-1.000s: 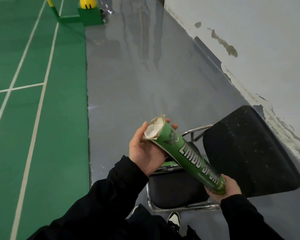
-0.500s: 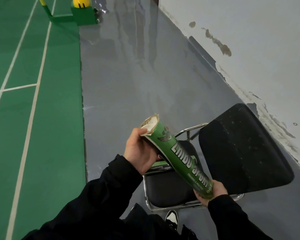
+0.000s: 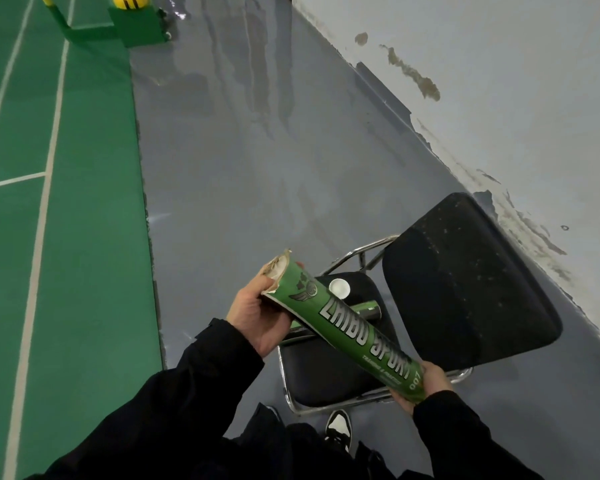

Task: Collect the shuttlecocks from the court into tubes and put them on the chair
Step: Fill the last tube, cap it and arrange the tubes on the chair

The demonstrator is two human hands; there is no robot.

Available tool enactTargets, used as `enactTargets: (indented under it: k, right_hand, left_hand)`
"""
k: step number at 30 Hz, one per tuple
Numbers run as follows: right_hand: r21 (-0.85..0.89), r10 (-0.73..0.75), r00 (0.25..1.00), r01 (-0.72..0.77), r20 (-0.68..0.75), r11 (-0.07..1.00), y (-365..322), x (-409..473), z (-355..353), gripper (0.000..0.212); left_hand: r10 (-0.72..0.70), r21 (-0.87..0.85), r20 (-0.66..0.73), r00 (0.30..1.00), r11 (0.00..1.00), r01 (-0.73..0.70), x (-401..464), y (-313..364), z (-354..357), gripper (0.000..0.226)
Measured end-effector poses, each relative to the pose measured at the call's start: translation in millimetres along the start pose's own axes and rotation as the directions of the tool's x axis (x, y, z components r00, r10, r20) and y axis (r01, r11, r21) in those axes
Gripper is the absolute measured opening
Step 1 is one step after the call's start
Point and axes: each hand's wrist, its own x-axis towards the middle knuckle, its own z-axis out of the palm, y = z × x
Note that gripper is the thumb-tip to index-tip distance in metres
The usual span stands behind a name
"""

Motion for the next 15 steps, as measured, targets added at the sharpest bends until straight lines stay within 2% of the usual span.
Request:
enactTargets:
  k: [2, 3, 5, 6, 8, 9, 10, 11, 13, 15]
  right_hand:
    - [0.001, -0.026, 1.000, 0.026, 0.010, 1.000, -8.9, -1.1, 3.6, 0.030]
    - [0.001, -0.043, 0.999, 0.043, 0.018, 0.999, -15.2, 0.1, 5.5, 0.029]
    - [0.009, -0.078, 0.997, 0.078, 0.021, 0.997, -26.5, -3.0, 7.7, 0.027]
    - [0.008, -0.098, 0.995, 0.097, 0.026, 0.995, -31.0, -2.7, 6.3, 0.026]
    - [-0.053, -0.171, 0.985, 0.173, 0.038, 0.984, -36.0, 1.4, -0.8, 0.028]
    - [-0.096, -0.215, 0.975, 0.219, 0.055, 0.971, -38.3, 6.3, -4.6, 0.038]
    - [-0.113, -0.252, 0.965, 0.259, 0.073, 0.959, -39.8, 11.2, -8.3, 0.049]
    - [-0.107, -0.272, 0.957, 0.282, 0.099, 0.954, -40.6, 16.4, -11.0, 0.057]
    - [-0.088, -0.301, 0.948, 0.310, 0.101, 0.947, -44.5, 24.8, -15.3, 0.065]
    - [-0.083, -0.308, 0.946, 0.316, 0.097, 0.945, -48.5, 26.1, -13.4, 0.061]
  left_hand:
    - [-0.011, -0.004, 0.020, 1.000, 1.000, 0.011, -2.4, 6.7, -4.9, 0.035]
    - [-0.005, 0.050, 0.020, 1.000, 0.999, 0.004, -2.9, 10.6, -5.0, 0.031]
    - [0.110, 0.277, 0.002, 0.994, 0.955, -0.107, -1.9, 18.0, -4.2, 0.021]
    - [0.224, 0.421, -0.008, 0.974, 0.885, -0.200, -0.6, 22.3, -5.2, 0.024]
    - [0.464, 0.700, 0.075, 0.882, 0.606, -0.379, 0.6, 33.4, -9.3, 0.027]
    - [0.498, 0.791, 0.186, 0.847, 0.436, -0.430, 0.2, 40.4, -11.1, 0.021]
    - [0.451, 0.844, 0.290, 0.844, 0.295, -0.448, -1.6, 47.8, -10.0, 0.012]
    - [0.352, 0.882, 0.349, 0.869, 0.191, -0.431, -2.1, 55.4, -10.1, 0.013]
    - [0.134, 0.923, 0.384, 0.914, -0.047, -0.381, -0.2, 69.3, -10.4, 0.035]
    - [-0.015, 0.895, 0.350, 0.937, -0.290, -0.339, 3.3, 80.1, -9.3, 0.055]
